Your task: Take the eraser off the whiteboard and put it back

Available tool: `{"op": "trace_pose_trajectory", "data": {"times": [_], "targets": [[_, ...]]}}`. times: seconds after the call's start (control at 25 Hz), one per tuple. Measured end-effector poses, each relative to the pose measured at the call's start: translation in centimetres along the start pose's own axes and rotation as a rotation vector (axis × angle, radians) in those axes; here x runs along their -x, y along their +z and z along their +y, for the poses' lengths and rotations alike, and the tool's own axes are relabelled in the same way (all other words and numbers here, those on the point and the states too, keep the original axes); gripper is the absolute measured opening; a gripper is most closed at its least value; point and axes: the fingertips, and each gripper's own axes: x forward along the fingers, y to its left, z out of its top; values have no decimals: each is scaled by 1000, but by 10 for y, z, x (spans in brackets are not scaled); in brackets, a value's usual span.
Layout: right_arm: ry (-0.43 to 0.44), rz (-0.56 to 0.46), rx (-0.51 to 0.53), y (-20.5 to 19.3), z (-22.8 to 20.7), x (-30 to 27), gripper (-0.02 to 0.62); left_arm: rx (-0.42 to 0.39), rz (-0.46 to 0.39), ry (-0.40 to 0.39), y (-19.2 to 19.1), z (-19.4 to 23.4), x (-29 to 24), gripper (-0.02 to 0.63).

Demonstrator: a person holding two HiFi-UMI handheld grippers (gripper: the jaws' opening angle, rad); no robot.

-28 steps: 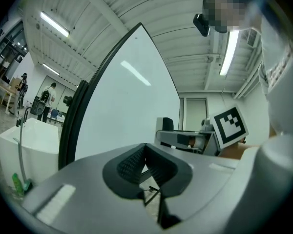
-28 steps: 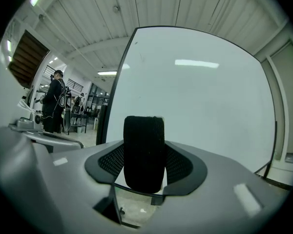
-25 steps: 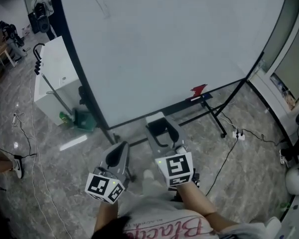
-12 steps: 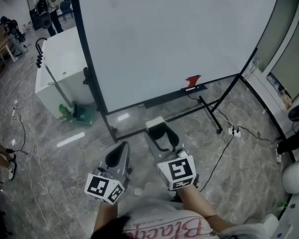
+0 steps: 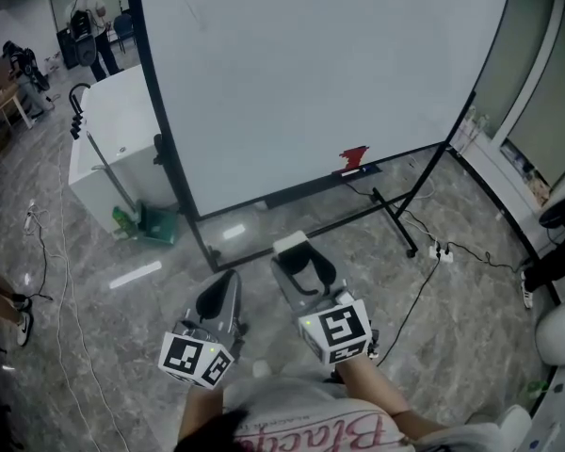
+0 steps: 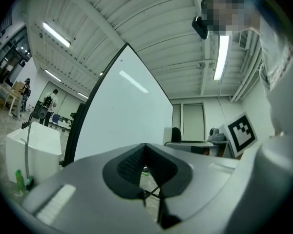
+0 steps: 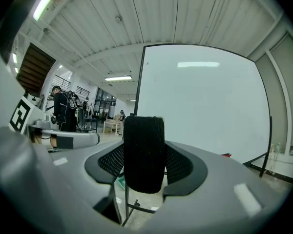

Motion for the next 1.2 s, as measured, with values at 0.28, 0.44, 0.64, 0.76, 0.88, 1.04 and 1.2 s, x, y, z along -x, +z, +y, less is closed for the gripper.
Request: {"op": "trace_pose_trajectory", "data": {"times": [0.28, 0.44, 0.64, 0.76, 0.88, 1.04, 1.2], "targets": [[11, -3, -3, 1, -5, -1, 238, -8, 2, 4, -1, -3, -7, -2], [9, -12, -5, 5, -9, -10, 238, -18, -2, 3, 2, 2, -12, -2], [-2, -31, -14, 9, -14, -25, 238, -27, 8, 5, 1, 16, -19, -2], [9, -37, -8, 9, -11, -35, 239, -21, 17, 8, -2, 26, -25, -2], [19, -17, -9, 4, -13, -49, 239, -14, 23, 2, -5, 33, -35, -2], [36, -18, -1, 10, -24, -77, 239, -9, 29, 2, -5, 48, -57, -2], [31, -10, 8, 15, -40, -110, 241, -23, 31, 4, 2, 69, -85, -2]]}}
